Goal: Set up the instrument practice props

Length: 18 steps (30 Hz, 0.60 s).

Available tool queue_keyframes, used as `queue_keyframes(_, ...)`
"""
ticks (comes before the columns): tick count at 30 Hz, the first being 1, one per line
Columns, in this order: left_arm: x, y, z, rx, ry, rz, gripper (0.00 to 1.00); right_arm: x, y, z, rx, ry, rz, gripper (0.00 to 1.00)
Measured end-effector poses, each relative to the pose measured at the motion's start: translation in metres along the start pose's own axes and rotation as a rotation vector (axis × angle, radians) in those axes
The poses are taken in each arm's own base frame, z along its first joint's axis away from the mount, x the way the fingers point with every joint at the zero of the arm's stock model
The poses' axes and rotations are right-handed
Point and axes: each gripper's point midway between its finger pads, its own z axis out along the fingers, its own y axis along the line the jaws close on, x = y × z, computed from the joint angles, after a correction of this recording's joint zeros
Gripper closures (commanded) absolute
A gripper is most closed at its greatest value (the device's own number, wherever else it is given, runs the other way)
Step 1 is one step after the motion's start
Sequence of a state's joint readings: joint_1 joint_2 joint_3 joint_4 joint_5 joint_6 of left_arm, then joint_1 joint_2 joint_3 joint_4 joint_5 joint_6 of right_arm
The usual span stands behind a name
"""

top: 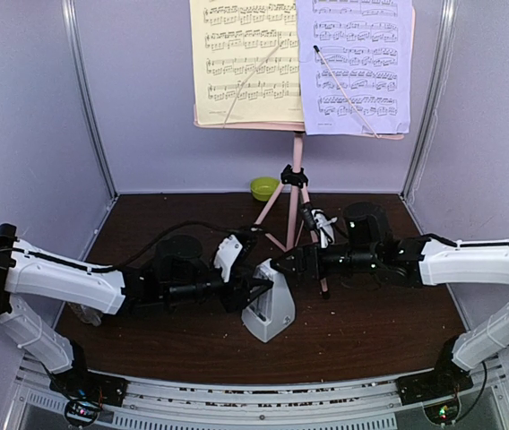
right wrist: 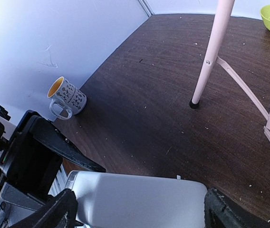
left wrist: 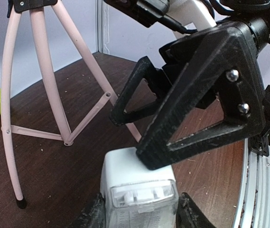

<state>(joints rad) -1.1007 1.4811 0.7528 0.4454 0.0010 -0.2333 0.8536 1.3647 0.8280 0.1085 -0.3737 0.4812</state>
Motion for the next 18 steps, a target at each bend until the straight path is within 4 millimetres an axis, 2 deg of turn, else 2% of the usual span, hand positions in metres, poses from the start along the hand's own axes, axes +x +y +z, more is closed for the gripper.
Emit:
queue_keyframes(8, 0.001, 0.0, -0.005, 0.003, -0.003, 0.012, 0.75, -0.001, -0.002, 0.004, 0.002, -0.025, -0.031, 0.08)
queue_keyframes(18, 0.004, -0.002, -0.015, 0.019, -0.022, 0.046, 0.75, 0.003, -0.001, 0.01, -0.014, -0.066, -0.09, 0.1)
